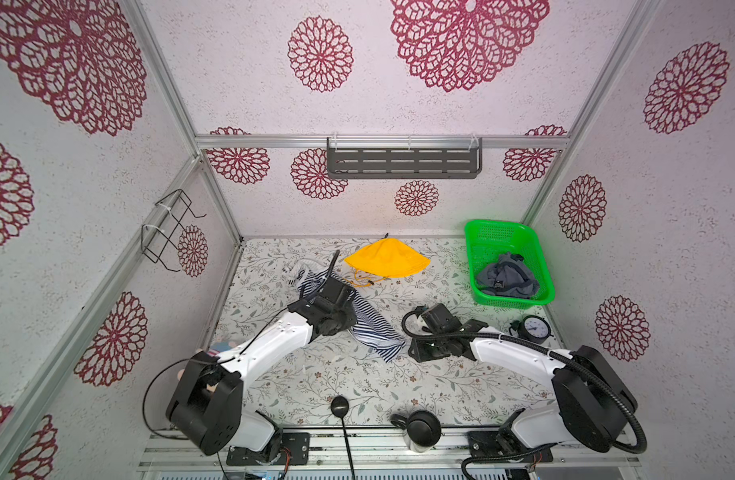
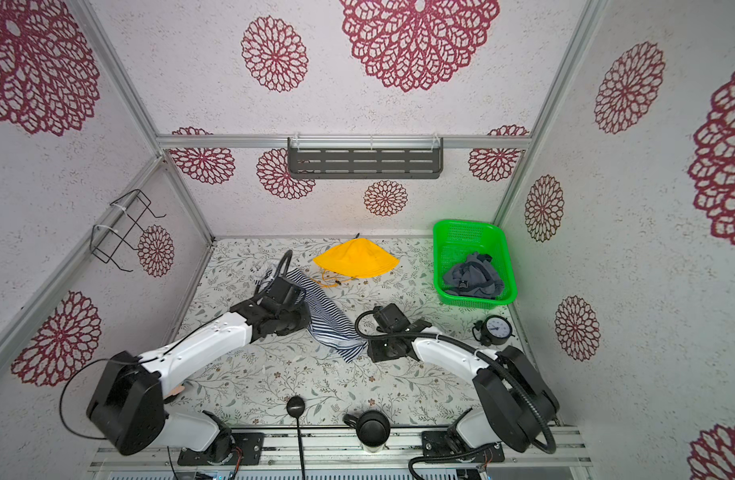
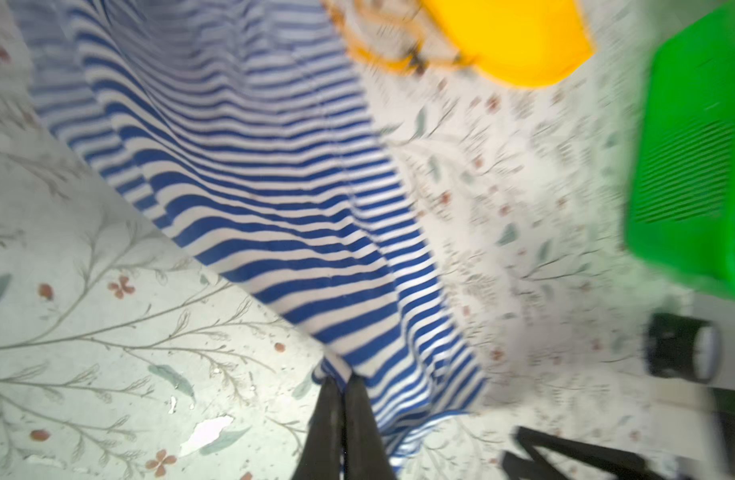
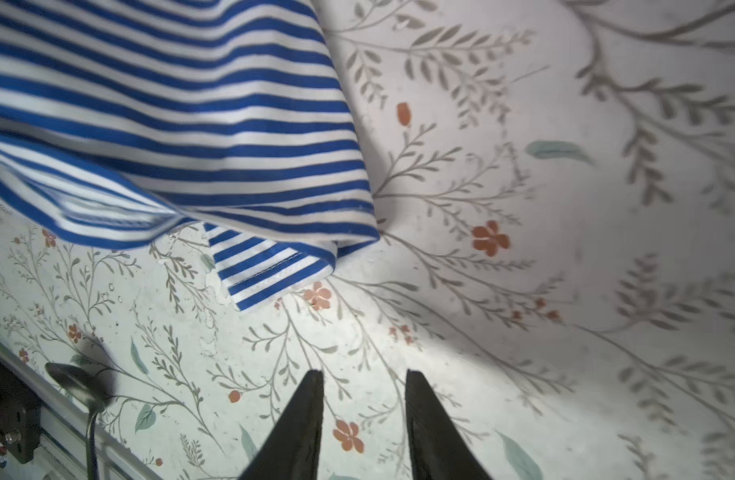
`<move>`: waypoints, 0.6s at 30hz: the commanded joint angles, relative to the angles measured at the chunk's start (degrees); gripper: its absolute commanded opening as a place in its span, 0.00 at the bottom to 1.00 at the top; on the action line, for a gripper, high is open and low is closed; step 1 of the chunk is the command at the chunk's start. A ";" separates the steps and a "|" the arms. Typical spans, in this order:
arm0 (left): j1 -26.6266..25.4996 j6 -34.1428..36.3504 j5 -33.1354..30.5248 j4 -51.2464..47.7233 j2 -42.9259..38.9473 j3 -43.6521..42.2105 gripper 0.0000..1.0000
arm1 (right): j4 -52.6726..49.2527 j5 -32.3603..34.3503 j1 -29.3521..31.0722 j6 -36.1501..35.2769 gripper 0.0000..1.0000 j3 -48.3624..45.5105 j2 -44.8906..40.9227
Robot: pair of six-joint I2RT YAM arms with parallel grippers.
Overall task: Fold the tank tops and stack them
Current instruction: 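Grasp the tank top with the left gripper and its hem with the right gripper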
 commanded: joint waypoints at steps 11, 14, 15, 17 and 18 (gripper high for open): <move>4.08 1.69 -2.60 -6.82 -8.58 4.80 0.00 | 23.12 -3.87 6.66 10.02 0.63 3.75 10.24; 4.99 1.33 -3.20 -6.14 -9.63 4.95 0.00 | 23.28 -4.38 8.69 10.88 0.64 5.33 13.21; 5.26 1.32 -3.16 -6.04 -9.92 5.15 0.00 | 22.66 -3.97 9.16 11.48 0.64 5.63 14.14; 5.70 1.54 -3.32 -6.05 -10.09 5.55 0.00 | 20.07 -1.79 10.24 11.71 0.60 6.68 15.75; 5.86 1.63 -3.41 -6.13 -10.26 5.73 0.00 | 18.18 0.11 10.98 11.38 0.55 7.60 16.37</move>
